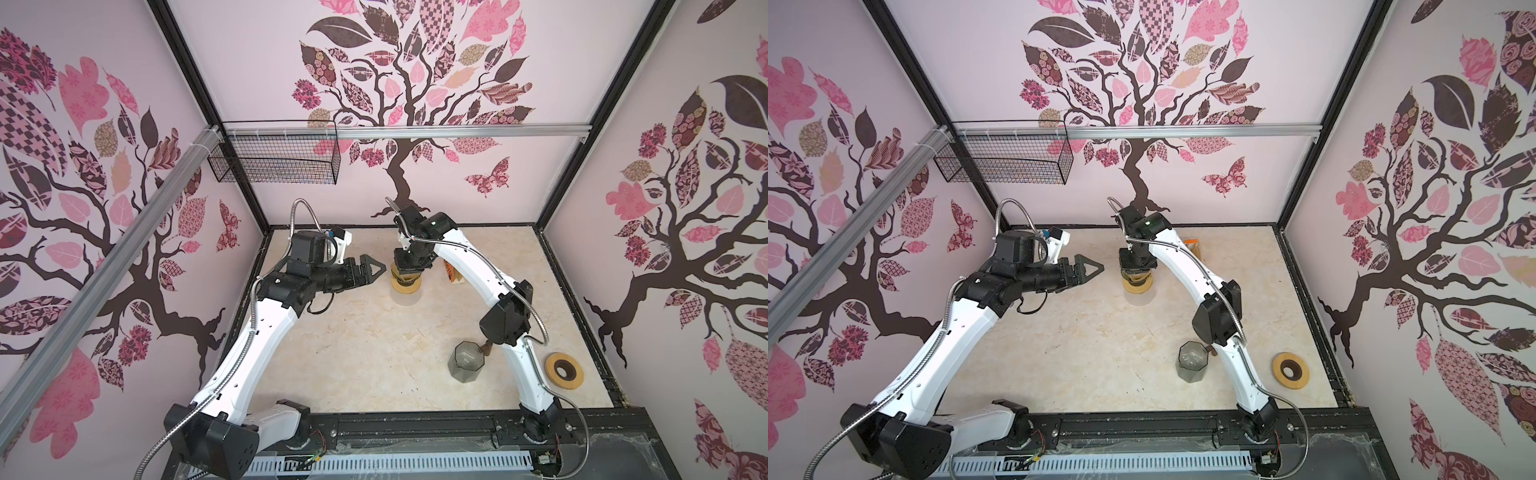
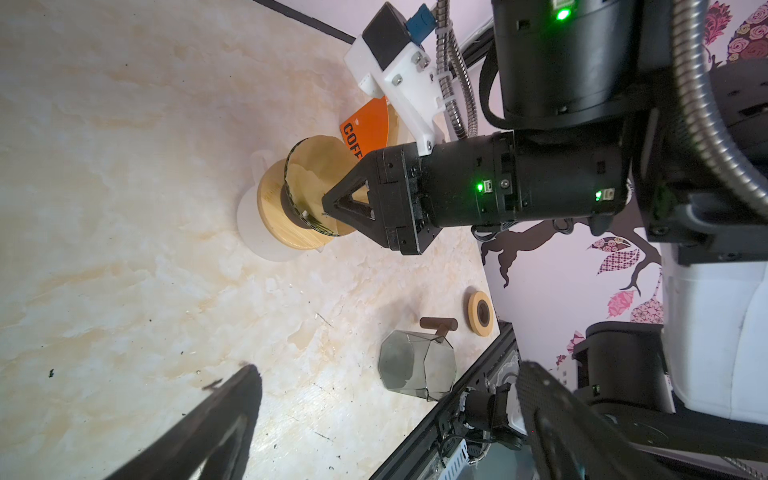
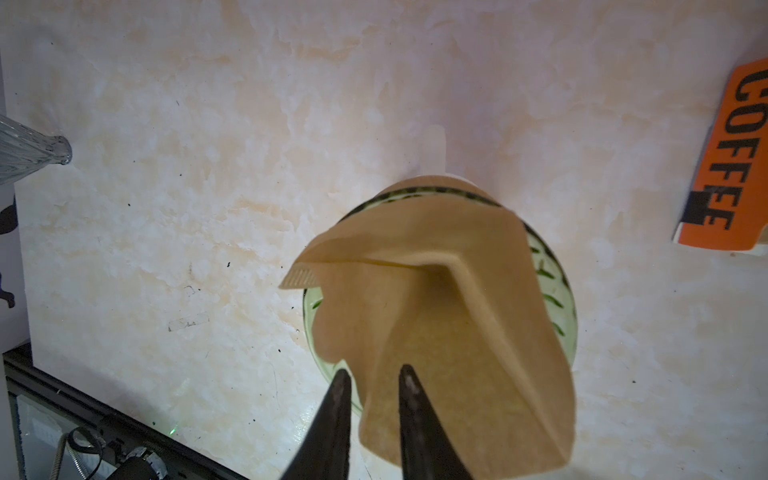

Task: Place the coffee filter in the dripper
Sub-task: 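Lower the paper filter into the green dripper with the right gripper, then bring the left gripper to the filter in the dripper while the right gripper holds it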

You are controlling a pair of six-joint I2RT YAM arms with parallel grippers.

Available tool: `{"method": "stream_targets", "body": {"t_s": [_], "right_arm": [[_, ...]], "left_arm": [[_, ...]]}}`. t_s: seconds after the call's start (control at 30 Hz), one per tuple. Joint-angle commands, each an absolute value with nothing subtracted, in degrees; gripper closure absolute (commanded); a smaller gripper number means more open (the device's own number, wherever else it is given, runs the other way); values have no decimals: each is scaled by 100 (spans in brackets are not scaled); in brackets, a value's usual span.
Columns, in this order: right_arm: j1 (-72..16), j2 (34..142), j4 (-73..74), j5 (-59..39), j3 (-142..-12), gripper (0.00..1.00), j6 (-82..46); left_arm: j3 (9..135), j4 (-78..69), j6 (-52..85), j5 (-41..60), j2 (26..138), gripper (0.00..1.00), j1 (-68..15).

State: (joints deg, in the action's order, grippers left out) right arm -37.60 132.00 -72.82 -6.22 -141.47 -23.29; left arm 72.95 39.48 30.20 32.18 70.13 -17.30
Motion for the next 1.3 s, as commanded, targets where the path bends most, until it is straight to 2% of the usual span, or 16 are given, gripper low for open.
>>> {"method": "stream_targets", "body": {"t_s": [0.0, 0.2, 0.33, 0.43, 0.5, 0.63, 0.8, 1.27], "right_arm": [[-3796, 13021, -7251, -830, -14499, 71, -2338], [-3733, 12706, -7094, -1087, -14478, 60, -2349], [-3630, 12475, -7018, -862, -14368, 51, -2268], [-3373, 12206, -6794, -728, -13959, 45, -2290], [-3181, 11952, -6476, -636, -13474, 33, -2310], [-2846, 11647, -5907, -795, -12776, 30, -2392], [-2797, 11663, -5909, -543, -12537, 1, -2178], [-2792, 11549, -5714, -678, -11710, 0, -1855]], "left_arm": [[7205, 3900, 3053, 3163, 7062, 2, -1747], [7506, 4249, 3128, 2900, 7277, 2, -1746], [7801, 4574, 3174, 2638, 7568, 2, -1749], [8104, 4777, 3169, 2529, 7850, 2, -1751], [8302, 4851, 3224, 2391, 8070, 2, -1774], [8904, 5236, 3227, 2220, 8716, 2, -1846], [9572, 5419, 3236, 1864, 9359, 2, -2067], [10744, 5922, 3116, 1288, 10711, 2, -2425]]}}
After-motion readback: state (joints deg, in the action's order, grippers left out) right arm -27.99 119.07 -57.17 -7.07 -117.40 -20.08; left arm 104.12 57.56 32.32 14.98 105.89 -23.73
